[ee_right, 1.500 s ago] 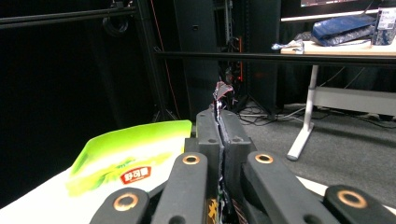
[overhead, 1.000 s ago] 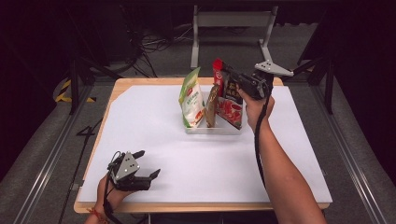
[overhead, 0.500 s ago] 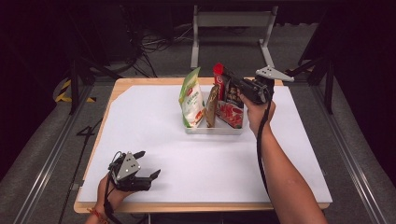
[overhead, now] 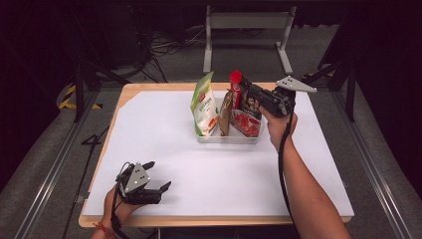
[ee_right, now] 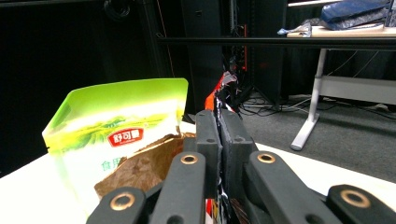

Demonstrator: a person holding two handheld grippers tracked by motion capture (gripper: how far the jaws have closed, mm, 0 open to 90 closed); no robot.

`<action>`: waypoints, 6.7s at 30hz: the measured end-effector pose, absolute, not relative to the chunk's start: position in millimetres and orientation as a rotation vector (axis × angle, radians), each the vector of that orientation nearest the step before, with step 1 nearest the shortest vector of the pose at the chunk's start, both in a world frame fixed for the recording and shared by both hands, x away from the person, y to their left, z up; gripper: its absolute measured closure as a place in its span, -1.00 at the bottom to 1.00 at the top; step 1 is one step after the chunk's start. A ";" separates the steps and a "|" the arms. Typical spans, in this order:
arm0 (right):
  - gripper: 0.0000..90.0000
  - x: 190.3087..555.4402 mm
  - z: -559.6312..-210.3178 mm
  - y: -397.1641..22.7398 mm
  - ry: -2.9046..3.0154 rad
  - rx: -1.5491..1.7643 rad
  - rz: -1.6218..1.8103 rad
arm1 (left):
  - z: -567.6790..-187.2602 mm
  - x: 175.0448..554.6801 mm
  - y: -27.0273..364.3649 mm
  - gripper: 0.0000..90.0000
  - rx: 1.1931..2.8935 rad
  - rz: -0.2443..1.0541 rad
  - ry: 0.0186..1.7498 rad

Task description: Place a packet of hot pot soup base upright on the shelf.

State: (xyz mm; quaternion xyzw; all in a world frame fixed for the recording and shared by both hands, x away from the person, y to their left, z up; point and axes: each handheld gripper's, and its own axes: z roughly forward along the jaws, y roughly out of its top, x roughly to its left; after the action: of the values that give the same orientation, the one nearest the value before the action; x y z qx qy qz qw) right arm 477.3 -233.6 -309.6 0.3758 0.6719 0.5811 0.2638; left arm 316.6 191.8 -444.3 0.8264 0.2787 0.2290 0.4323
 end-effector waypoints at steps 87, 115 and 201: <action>0.54 431.3 -322.1 -271.4 1.866 0.960 1.413 | -444.6 314.3 188.6 -0.66 2.084 0.606 0.689; 0.73 412.2 -337.8 -291.6 1.904 0.934 1.370 | -444.9 314.3 188.0 -0.66 2.088 0.607 0.691; -0.58 345.8 -402.1 -325.3 2.183 0.779 1.157 | -444.9 314.2 185.5 -0.66 2.095 0.603 0.686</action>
State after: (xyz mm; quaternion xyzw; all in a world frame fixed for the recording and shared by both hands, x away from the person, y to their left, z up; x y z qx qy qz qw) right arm 345.8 -325.3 -402.1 0.2893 0.8109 0.4299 0.2717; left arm 314.2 185.5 -444.9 0.8339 0.2731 0.2400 0.4152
